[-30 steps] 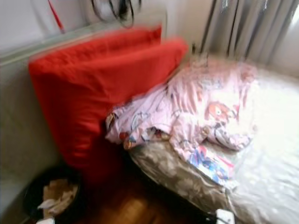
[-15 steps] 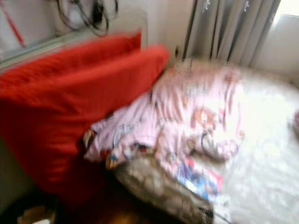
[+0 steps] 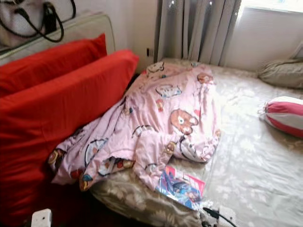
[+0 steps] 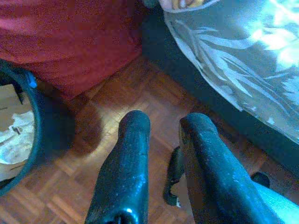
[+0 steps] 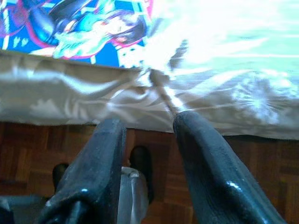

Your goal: Clean up the room

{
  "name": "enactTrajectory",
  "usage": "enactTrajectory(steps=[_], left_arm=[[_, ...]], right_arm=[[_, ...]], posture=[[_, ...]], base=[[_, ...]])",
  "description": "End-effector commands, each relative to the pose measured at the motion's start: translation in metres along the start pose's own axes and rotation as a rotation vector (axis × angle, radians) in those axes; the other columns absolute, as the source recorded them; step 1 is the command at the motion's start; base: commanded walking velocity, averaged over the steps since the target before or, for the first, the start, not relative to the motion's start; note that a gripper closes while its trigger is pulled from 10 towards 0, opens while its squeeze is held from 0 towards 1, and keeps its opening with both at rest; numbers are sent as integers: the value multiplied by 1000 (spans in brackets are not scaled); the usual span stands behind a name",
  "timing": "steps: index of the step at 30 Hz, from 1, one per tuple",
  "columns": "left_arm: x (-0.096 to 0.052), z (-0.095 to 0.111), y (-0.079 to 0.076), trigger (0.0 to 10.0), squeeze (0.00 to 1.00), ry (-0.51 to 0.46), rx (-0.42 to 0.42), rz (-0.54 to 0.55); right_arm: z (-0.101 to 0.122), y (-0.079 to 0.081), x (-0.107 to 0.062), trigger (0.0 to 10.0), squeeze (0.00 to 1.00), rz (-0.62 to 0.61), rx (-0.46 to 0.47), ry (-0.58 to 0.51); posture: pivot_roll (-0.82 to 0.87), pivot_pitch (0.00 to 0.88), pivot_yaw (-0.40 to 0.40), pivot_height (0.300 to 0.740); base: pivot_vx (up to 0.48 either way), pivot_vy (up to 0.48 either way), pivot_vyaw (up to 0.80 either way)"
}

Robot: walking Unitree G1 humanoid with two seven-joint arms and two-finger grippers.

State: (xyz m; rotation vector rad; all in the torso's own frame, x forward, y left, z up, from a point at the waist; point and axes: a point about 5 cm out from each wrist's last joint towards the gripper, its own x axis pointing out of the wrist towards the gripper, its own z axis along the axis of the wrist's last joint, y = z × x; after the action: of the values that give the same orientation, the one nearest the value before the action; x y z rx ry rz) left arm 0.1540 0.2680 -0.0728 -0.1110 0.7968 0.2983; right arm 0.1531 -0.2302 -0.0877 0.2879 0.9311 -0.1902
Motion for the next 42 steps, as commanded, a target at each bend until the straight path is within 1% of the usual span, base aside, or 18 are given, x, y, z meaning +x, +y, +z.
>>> enactTrajectory(steps=[1, 3, 4, 6, 7, 11, 12, 13, 14, 15, 18, 23, 27, 29, 34, 37, 39, 42], left_arm=[[0, 6, 4, 10000, 0, -51, -15, 14], [1, 17, 4, 10000, 0, -108, -20, 14], [3, 29, 6, 10000, 0, -168, -18, 17], [3, 38, 6, 10000, 0, -212, -24, 15], [3, 50, 5, 10000, 0, -281, -22, -2], [1, 69, -1, 10000, 0, -410, -5, -40], [-3, 80, -8, 10000, 0, -500, 16, -71], [-3, 80, -8, 10000, 0, -500, 16, -71], [-11, 94, -24, 10000, 0, -618, 59, -121], [-11, 94, -24, 10000, 0, -618, 59, -121], [-21, 100, -38, 10000, 0, -701, 102, -168], [-32, 99, -49, 10000, 0, -738, 166, -226], [-39, 98, -49, 10000, 0, -745, 166, -221], [-42, 100, -47, 10000, 0, -757, 154, -209], [-43, 109, -48, 10000, 0, -772, 157, -209], [-43, 112, -46, 10000, 0, -773, 159, -206], [-44, 118, -44, 10000, 0, -780, 157, -201], [-45, 119, -43, 10000, 0, -787, 152, -198]], right_arm=[[4, 2, 0, 10000, 0, 4, 26, -39], [5, 1, 0, 10000, 0, 1, 39, -58], [6, 1, 0, 10000, 0, -2, 59, -80], [7, 1, 0, 10000, 0, 0, 76, -101], [9, 1, -1, 10000, 0, 8, 80, -128], [12, 3, -1, 10000, 0, 33, 64, -165], [14, 3, -2, 10000, 0, 44, 26, -190], [14, 3, -2, 10000, 0, 44, 26, -190], [87, 57, 7, 10000, 0, 150, -66, -453], [87, 57, 7, 10000, 0, 150, -66, -453], [108, 74, 2, 10000, 0, 204, -100, -569], [116, 84, -4, 10000, 0, 271, -178, -647], [119, 77, -9, 10000, 0, 216, -155, -707], [119, 64, -13, 10000, 0, 153, -146, -743], [112, 42, -16, 10000, 0, 81, -155, -729], [109, 38, -19, 10000, 0, 75, -142, -742], [105, 36, -24, 10000, 0, 76, -181, -756], [103, 34, -24, 10000, 0, 70, -170, -750]], posture=[[115, 0, -30, 740], [116, 0, -31, 740], [112, 0, -31, 740], [110, 0, -30, 740], [103, 0, -24, 740], [85, 0, -14, 740], [73, 0, -7, 740], [73, 0, -7, 740], [75, 0, -4, 740], [75, 0, -4, 740], [66, 0, 1, 740], [63, 0, -2, 740], [77, 0, -18, 740], [84, 0, -24, 740], [92, 0, -23, 740], [86, 0, -19, 740], [78, 0, -23, 740], [76, 0, -23, 740]], base=[[0, 0, 0], [0, 0, 0], [0, 0, 0], [0, 0, 0], [0, 0, 0], [0, 0, 0], [0, 0, 0], [0, 0, 0], [0, 0, 0], [0, 0, 0], [0, 0, 0], [0, 0, 0], [0, 0, 0], [0, 0, 0], [0, 0, 0], [0, 0, 0], [0, 0, 0], [0, 0, 0]])
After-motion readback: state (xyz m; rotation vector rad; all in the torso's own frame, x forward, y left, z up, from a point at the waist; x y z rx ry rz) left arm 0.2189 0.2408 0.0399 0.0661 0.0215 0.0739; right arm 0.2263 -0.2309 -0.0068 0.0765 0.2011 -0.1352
